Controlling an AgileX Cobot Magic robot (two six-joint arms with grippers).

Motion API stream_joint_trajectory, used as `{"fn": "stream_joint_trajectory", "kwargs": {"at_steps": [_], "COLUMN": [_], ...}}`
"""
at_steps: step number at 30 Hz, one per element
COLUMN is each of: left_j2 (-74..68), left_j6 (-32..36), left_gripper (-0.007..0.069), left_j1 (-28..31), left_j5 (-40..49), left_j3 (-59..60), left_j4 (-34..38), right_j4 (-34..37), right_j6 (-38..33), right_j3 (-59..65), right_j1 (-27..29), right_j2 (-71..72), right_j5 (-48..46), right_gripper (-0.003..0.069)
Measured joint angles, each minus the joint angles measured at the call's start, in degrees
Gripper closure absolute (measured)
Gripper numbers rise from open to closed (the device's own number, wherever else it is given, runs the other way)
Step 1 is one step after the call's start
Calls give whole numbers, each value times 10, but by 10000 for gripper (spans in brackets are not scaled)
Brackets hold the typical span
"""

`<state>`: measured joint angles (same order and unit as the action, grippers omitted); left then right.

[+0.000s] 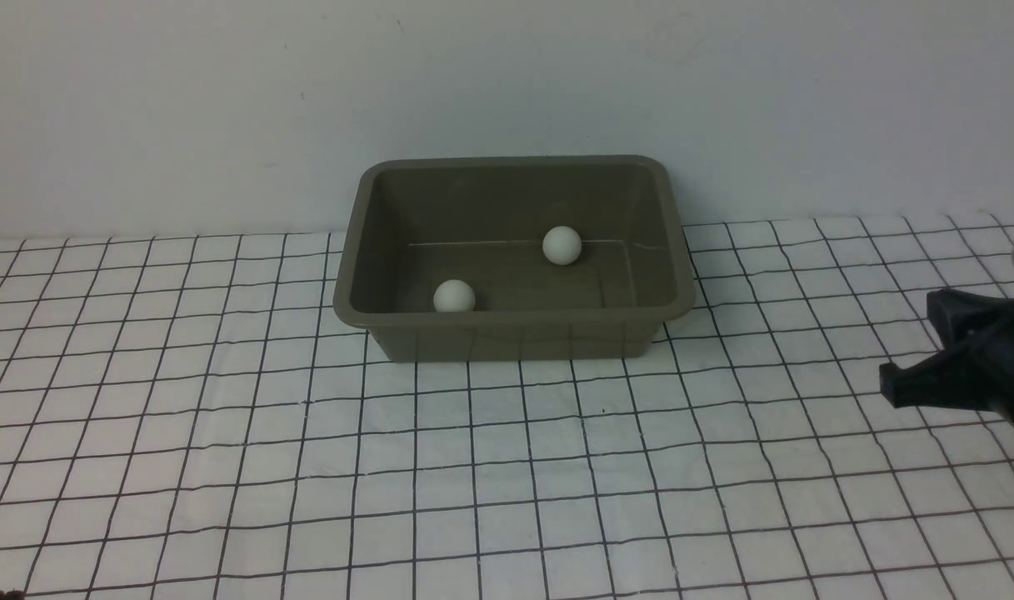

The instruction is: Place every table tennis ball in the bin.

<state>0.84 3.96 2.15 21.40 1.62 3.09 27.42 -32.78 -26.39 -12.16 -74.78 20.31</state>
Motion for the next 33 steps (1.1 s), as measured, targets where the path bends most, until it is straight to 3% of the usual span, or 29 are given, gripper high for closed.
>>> {"fn": "stream_joint_trajectory", "kwargs": {"at_steps": [19,33], "left_j2": [0,0], "left_j6": [0,0], "left_gripper": [629,629], "left_j1": [0,0], "left_j5": [0,0], "left_j3": [0,0], "left_j4": [0,0], "right_j4": [2,1], "right_j6": [-8,-13], "right_j3": [0,1], "right_j1": [0,61], "right_j2": [7,271], "right_j5": [-13,-270], "right_gripper": [676,676]}}
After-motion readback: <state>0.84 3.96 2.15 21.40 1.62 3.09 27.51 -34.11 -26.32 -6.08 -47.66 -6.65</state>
